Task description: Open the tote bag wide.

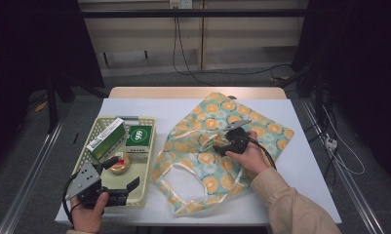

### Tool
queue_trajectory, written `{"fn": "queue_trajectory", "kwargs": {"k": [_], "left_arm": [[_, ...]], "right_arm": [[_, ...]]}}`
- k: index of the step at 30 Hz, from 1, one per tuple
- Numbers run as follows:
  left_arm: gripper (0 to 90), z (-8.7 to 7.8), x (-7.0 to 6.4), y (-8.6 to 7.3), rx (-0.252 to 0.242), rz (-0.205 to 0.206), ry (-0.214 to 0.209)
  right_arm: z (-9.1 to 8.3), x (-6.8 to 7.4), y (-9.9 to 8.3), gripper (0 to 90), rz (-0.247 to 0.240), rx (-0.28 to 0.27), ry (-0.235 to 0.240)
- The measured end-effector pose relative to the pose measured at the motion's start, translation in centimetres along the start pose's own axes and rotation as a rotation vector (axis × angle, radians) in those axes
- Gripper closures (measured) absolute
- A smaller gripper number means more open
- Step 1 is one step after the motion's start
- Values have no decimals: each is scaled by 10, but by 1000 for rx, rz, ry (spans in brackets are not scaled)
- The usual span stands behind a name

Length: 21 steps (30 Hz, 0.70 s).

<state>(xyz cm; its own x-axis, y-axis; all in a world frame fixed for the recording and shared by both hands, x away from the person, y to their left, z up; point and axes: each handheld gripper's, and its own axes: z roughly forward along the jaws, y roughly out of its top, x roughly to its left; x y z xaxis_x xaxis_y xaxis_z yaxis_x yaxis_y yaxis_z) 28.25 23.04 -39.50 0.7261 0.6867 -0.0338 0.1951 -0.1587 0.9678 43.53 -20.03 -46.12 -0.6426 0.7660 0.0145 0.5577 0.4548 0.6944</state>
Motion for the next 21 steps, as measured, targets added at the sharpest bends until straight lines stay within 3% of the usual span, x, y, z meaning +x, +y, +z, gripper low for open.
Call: {"fn": "queue_trajectory", "kwargs": {"k": [5,12,14,18,21], "left_arm": [[39,0,-1,1,-2,6,1],[39,0,-1,1,-5,5,0],[39,0,0,1,-4,5,1],[39,0,0,2,-6,3,1],[39,0,0,1,-4,4,0]], "right_arm": [[-3,-8,-1,581,17,-10,-15],[-4,-11,0,754,14,-5,6],[-4,-12,0,841,7,-6,-7],[-3,-19,0,876,54,-9,23],[-3,-20,1,886,48,-2,28]]}}
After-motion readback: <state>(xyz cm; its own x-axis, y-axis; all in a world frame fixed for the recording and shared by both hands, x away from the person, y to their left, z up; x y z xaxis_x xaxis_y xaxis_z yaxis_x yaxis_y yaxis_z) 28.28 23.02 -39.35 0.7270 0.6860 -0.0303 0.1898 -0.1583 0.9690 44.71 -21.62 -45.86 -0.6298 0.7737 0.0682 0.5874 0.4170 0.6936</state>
